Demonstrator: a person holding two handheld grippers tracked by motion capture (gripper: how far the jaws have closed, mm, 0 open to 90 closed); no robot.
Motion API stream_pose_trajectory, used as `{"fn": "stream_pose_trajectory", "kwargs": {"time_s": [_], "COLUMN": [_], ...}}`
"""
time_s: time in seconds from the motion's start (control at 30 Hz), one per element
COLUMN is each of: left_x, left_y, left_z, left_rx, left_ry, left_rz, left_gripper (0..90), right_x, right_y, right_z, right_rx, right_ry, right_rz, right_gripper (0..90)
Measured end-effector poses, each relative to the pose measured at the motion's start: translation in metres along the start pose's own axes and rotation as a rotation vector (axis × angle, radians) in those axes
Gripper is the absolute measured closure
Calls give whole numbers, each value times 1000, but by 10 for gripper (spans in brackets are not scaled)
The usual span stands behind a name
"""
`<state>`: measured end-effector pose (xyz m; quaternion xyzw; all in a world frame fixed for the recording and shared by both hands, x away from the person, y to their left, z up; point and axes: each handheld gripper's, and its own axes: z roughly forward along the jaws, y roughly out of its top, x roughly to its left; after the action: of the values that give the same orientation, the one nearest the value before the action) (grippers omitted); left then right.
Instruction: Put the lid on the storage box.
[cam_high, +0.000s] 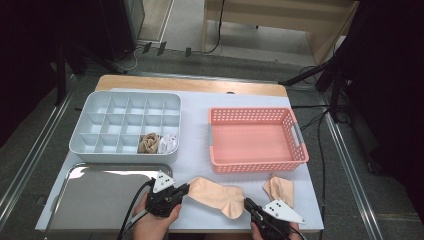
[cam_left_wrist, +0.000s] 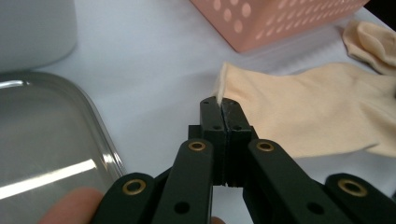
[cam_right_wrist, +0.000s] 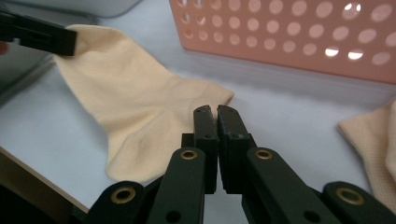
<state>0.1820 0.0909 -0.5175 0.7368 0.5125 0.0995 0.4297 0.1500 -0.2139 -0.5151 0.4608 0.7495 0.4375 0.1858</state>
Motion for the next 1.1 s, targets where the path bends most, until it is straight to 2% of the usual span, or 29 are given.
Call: {"fn": "stream_pose_trajectory", "kwargs": {"time_s": [0.1, 0.27, 0.37, 0.43, 0.53, 0.6, 0.7, 0.77, 0.8, 0.87, 1.0, 1.1], "left_x": [-2, 3, 5, 6, 7, 7, 7, 6, 6, 6, 6, 1], "left_y": [-6, -6, -2, -1, -1, -1, -1, -1, -1, -1, -1, -3], "left_z": [1, -1, 1, 4, 9, 11, 11, 10, 9, 8, 4, 0], "left_rx": [12, -26, -31, -19, -5, 0, -1, -1, -1, 1, -8, -33], "left_ry": [-13, 7, 10, 6, 12, 13, 0, -1, -3, -8, -30, -73], "left_rz": [-1, -25, -26, -23, -25, -30, -34, -28, -25, -19, -23, -20], "left_gripper": [887, 685, 661, 664, 702, 756, 850, 883, 889, 900, 900, 900], "right_x": [-3, -8, -9, -6, 2, 5, 9, 13, 13, 12, 5, 0], "right_y": [-5, -9, -13, -15, -18, -19, -22, -25, -24, -22, -17, -10], "right_z": [5, -3, -8, -8, -5, -2, 5, 9, 9, 10, 8, 3], "right_rx": [26, -1, -29, -35, -58, -48, -20, -4, 0, 13, 15, -11], "right_ry": [-13, -33, -33, -34, -66, -91, -100, -119, -125, -91, -76, -84], "right_rz": [29, 109, 157, 175, 212, 214, 204, 180, 166, 148, 139, 107], "right_gripper": [855, 787, 746, 683, 639, 661, 681, 751, 809, 865, 877, 878]}}
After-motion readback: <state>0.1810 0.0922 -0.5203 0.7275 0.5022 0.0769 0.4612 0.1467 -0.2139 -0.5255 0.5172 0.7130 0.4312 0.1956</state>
